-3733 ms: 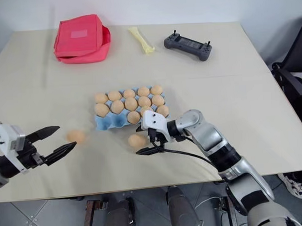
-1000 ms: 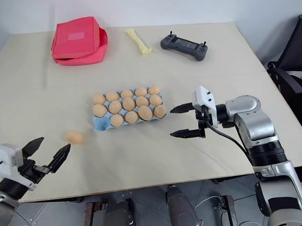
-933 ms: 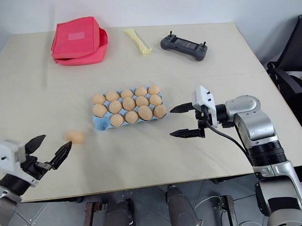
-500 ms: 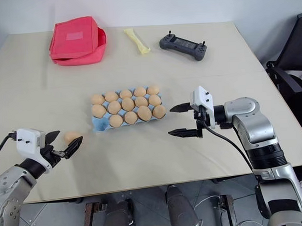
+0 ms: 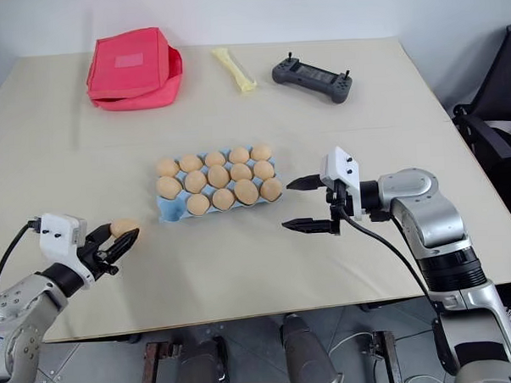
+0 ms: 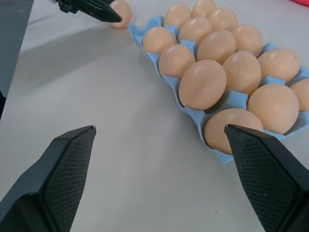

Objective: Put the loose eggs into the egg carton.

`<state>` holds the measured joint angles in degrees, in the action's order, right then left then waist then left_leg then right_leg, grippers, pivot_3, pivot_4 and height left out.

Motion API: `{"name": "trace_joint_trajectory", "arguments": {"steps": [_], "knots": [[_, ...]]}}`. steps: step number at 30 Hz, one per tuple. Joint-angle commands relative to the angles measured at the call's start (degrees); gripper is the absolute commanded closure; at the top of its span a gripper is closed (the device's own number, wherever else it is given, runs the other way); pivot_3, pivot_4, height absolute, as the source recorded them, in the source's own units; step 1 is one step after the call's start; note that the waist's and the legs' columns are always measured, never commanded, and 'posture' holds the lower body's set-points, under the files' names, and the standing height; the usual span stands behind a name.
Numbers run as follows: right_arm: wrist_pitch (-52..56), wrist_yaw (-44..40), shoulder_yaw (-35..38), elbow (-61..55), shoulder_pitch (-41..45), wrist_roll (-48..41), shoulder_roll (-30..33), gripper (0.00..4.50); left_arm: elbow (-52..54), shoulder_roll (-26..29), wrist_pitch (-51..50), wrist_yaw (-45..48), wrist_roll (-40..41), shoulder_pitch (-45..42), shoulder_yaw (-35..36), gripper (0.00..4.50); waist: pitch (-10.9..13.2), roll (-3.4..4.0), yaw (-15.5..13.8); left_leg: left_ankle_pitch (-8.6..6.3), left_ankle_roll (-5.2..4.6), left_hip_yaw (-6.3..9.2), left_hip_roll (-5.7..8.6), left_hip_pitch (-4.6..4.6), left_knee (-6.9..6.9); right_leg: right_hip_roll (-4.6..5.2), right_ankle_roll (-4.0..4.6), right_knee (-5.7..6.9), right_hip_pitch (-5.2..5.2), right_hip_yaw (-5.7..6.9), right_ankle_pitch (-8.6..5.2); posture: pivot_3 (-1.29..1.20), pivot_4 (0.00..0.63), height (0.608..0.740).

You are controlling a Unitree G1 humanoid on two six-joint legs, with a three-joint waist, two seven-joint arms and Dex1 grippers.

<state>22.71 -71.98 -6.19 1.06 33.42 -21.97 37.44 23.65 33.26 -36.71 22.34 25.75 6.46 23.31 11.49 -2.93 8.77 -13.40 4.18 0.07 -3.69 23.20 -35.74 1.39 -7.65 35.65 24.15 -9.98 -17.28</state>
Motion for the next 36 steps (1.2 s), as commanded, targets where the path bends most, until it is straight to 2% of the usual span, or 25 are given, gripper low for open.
{"name": "trace_joint_trajectory", "arguments": {"steps": [1,8,12,16,19,26,27,30,33,36], "knots": [[-0.1,0.6,2.4,-2.0,0.0,-1.3,0.9,0.0,0.9,1.0,1.0,1.0,-0.1,-1.7,-0.2,2.52,0.0,0.0,-0.3,0.0,0.0,0.0,0.0,0.0,-0.01,0.0,0.0,0.0,0.0,0.0,0.0,0.0,0.15,0.74],[-0.4,1.5,2.9,-2.3,-0.4,-1.2,1.1,0.0,6.1,2.8,-2.4,4.3,5.5,-9.1,-1.4,2.52,0.0,0.0,-1.2,0.0,0.0,0.0,0.0,0.02,-0.05,0.0,-0.06,0.01,0.0,0.01,0.03,0.0,0.15,0.74],[-0.4,2.7,3.2,-2.9,-0.8,-1.4,1.0,0.0,3.6,3.5,-3.1,6.3,5.8,-14.2,-4.8,2.52,0.0,0.0,-1.2,0.0,0.0,0.01,0.0,0.02,-0.05,0.0,-0.11,0.0,-0.02,0.02,0.06,0.0,0.15,0.74],[-0.1,4.3,4.0,-4.7,-2.5,-1.6,0.9,0.0,-2.6,3.2,-0.7,8.8,2.9,-18.4,-9.9,2.52,0.0,0.01,-1.1,0.0,0.0,0.01,0.01,0.0,-0.04,-0.01,-0.85,0.02,-0.02,0.03,0.46,0.0,0.15,0.74],[0.6,5.6,4.7,-6.6,-4.0,-1.9,0.9,0.0,-7.4,1.8,1.8,9.9,2.0,-21.5,-11.9,2.52,0.0,0.01,-1.0,0.0,0.0,0.02,0.0,0.01,-0.03,-0.03,-0.93,0.01,-0.02,0.03,0.5,0.0,0.15,0.74],[1.9,8.5,6.6,-10.3,-7.2,-2.7,1.6,0.0,-10.6,2.5,2.7,12.4,1.2,-23.8,-13.1,0.21,0.0,0.01,-1.2,0.0,0.0,0.04,0.0,0.03,0.0,-0.03,-0.94,0.01,-0.01,0.04,0.51,0.0,0.15,0.74],[1.9,8.7,6.7,-10.5,-7.5,-2.8,1.6,0.0,-9.9,3.0,2.2,12.9,1.7,-23.6,-12.7,0.08,0.0,0.01,-1.2,0.0,0.0,0.05,0.0,0.03,0.0,-0.03,-0.95,0.01,-0.01,0.04,0.51,0.0,0.15,0.74],[2.1,9.1,7.0,-11.0,-7.9,-2.9,1.8,0.0,-8.2,4.1,0.8,13.4,2.8,-23.3,-11.3,0.08,0.0,0.01,-1.2,0.0,0.0,0.05,0.0,0.03,-0.01,-0.02,-0.95,0.01,-0.01,0.04,0.51,0.0,0.15,0.74],[2.0,9.4,7.2,-10.8,-8.0,-2.9,1.8,0.0,-6.8,5.0,0.6,11.3,2.8,-23.7,-7.9,0.08,0.0,0.01,-1.2,0.0,0.0,0.05,0.0,0.03,-0.01,-0.02,-0.95,0.01,-0.01,0.04,0.51,0.0,0.15,0.74],[1.6,9.5,7.2,-10.2,-7.7,-2.7,1.7,0.0,-6.1,6.4,-0.3,13.9,6.4,-22.5,-3.2,0.08,0.0,0.01,-1.2,0.0,0.0,0.05,0.0,0.03,0.0,-0.02,-0.95,0.01,-0.01,0.04,0.51,0.0,0.15,0.74]]}}
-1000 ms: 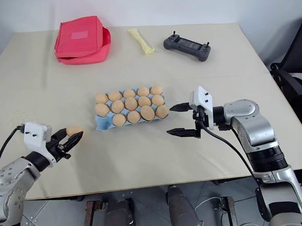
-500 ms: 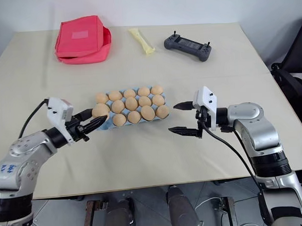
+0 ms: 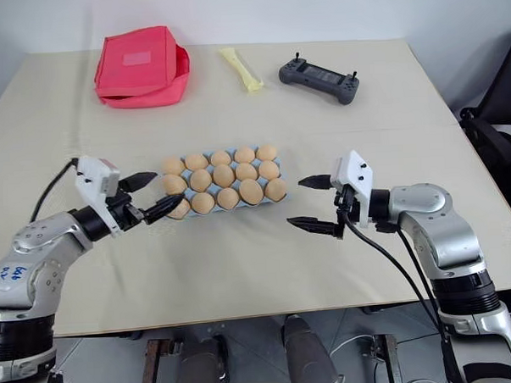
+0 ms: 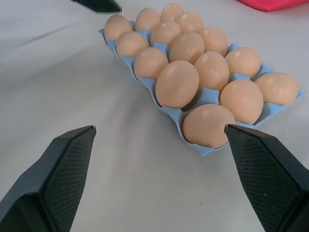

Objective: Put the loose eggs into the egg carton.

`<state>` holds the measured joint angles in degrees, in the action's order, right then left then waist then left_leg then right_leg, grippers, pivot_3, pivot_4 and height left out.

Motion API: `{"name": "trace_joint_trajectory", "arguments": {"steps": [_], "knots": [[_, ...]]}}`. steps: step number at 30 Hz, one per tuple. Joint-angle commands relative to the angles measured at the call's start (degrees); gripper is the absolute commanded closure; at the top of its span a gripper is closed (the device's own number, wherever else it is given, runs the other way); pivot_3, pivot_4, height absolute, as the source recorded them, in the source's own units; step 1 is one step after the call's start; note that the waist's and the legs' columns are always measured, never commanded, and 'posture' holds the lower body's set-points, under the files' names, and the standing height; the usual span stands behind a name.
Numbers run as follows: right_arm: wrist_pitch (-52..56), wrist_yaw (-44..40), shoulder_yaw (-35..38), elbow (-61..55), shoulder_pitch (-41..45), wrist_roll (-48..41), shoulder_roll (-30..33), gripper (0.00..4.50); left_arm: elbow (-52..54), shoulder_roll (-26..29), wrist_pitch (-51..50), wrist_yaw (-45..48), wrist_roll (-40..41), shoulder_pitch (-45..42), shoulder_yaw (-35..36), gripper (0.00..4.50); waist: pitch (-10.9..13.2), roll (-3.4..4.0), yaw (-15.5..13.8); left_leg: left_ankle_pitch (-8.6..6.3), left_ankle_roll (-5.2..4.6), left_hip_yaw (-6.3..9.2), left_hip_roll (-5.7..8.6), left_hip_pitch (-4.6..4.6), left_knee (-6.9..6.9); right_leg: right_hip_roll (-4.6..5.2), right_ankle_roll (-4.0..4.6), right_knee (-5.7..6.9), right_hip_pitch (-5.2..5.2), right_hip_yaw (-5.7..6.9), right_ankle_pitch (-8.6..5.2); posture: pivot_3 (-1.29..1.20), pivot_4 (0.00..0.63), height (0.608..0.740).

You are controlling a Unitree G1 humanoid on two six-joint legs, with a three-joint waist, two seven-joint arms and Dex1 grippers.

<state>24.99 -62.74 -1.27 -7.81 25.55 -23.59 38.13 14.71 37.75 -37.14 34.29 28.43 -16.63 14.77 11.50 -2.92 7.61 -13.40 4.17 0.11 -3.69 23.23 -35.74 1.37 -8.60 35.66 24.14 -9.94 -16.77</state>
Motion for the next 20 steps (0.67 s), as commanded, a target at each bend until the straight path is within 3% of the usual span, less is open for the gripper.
{"name": "trace_joint_trajectory", "arguments": {"steps": [1,9,13,20], "knots": [[-1.0,0.2,2.3,-1.0,0.2,-1.0,0.9,0.0,2.8,2.6,0.1,3.3,4.8,1.8,7.2,0.08,0.0,0.0,0.1,0.0,0.0,0.0,0.0,0.0,0.02,0.0,0.0,-0.01,0.0,0.0,0.0,0.0,0.15,0.74],[-5.1,-2.2,2.6,2.7,-1.0,-2.0,-0.1,0.0,-0.1,4.7,11.5,11.4,1.8,9.2,10.5,0.08,0.0,0.01,-0.2,0.0,0.0,-0.01,0.0,-0.01,0.1,0.02,0.07,-0.03,0.03,0.02,-0.04,0.0,0.15,0.74],[-6.5,-2.0,3.8,3.1,-2.7,-2.0,0.5,0.0,-1.5,4.9,12.2,13.4,3.1,11.2,11.2,0.08,0.0,0.02,-0.7,0.0,0.0,-0.03,0.0,-0.01,0.11,0.04,0.91,-0.05,0.03,0.02,-0.49,0.0,0.15,0.74],[-5.5,-0.3,6.6,0.5,-5.9,-2.6,1.7,0.0,-1.6,5.0,13.8,14.2,3.1,12.4,11.6,0.08,0.0,0.02,-1.2,0.0,0.0,-0.04,0.0,-0.02,0.1,0.04,0.9,-0.01,0.03,0.02,-0.48,0.0,0.15,0.74]]}}
